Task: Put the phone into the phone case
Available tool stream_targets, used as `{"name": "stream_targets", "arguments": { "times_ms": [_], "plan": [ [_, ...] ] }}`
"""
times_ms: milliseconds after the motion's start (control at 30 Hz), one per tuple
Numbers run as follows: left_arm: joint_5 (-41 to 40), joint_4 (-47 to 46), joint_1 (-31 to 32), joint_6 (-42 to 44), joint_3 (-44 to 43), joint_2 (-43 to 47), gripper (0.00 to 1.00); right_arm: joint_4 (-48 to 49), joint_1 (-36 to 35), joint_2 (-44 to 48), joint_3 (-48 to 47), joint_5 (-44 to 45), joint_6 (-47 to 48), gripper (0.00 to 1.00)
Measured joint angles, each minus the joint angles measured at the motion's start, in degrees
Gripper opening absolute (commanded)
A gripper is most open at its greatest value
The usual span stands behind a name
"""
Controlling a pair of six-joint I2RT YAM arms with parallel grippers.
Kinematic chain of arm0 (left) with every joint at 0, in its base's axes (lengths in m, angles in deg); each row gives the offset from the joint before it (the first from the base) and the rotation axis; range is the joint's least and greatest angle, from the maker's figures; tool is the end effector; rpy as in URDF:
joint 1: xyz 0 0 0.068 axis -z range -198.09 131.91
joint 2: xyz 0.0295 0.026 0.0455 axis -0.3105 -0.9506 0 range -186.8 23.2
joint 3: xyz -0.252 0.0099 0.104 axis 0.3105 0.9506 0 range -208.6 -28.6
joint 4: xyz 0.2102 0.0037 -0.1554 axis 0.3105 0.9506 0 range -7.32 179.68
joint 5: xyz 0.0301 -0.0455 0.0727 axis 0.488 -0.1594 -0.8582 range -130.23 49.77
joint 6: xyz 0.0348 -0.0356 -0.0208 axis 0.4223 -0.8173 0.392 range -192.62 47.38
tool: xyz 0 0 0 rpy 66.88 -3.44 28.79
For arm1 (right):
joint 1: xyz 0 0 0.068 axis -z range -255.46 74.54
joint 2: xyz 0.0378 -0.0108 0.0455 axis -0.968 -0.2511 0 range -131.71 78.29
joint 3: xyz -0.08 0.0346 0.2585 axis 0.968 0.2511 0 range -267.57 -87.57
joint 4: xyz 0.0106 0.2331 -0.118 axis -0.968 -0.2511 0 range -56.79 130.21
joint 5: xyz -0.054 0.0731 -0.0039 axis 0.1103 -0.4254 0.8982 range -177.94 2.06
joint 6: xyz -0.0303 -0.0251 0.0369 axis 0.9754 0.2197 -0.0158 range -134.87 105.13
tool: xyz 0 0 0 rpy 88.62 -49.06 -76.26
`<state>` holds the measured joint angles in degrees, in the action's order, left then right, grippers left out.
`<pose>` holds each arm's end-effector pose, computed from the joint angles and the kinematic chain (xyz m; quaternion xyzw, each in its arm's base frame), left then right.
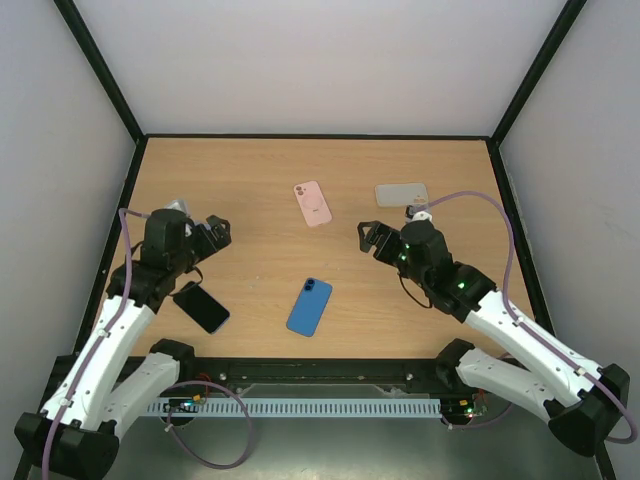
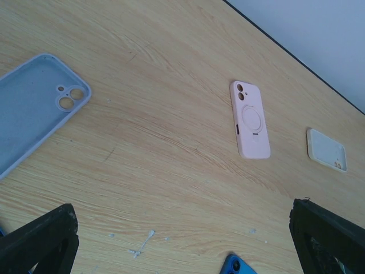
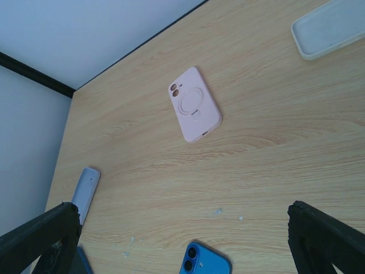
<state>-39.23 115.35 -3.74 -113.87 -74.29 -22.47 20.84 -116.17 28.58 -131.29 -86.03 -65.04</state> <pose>0.1672 -0.0435 0.3033 -0.2000 0.8542 -0.2306 0.4210 0.1511 0.1284 0.3020 0.0785 0.8414 0.3709 0.3851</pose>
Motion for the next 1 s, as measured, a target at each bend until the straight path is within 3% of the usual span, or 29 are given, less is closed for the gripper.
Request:
{"name": "stream_targets", "arguments": {
  "times_ms": [300, 500, 800, 1000],
  "plan": [
    [-2.7, 0.1, -0.5, -2.6, 0.0, -1.8, 1.00, 0.0, 0.0, 0.6, 1.2, 0.4, 0.0, 0.98],
    [-6.0, -5.2, -2.5, -3.1, 4.0, -5.7, 0.99, 1.3, 0.0, 0.6, 1.6, 0.0, 0.1, 0.98],
    [-6.7, -15.8, -8.2, 1.2, 5.2, -24.1, 0.90, 3.5, 0.0, 0.5, 2.2, -4.0, 2.1, 0.98],
    [-6.9, -18.6, -9.6, 4.2, -0.3, -38.7, 0.84, 3.9, 0.0, 4.1, 2.2, -6.1, 4.5, 0.98]
  ]
}}
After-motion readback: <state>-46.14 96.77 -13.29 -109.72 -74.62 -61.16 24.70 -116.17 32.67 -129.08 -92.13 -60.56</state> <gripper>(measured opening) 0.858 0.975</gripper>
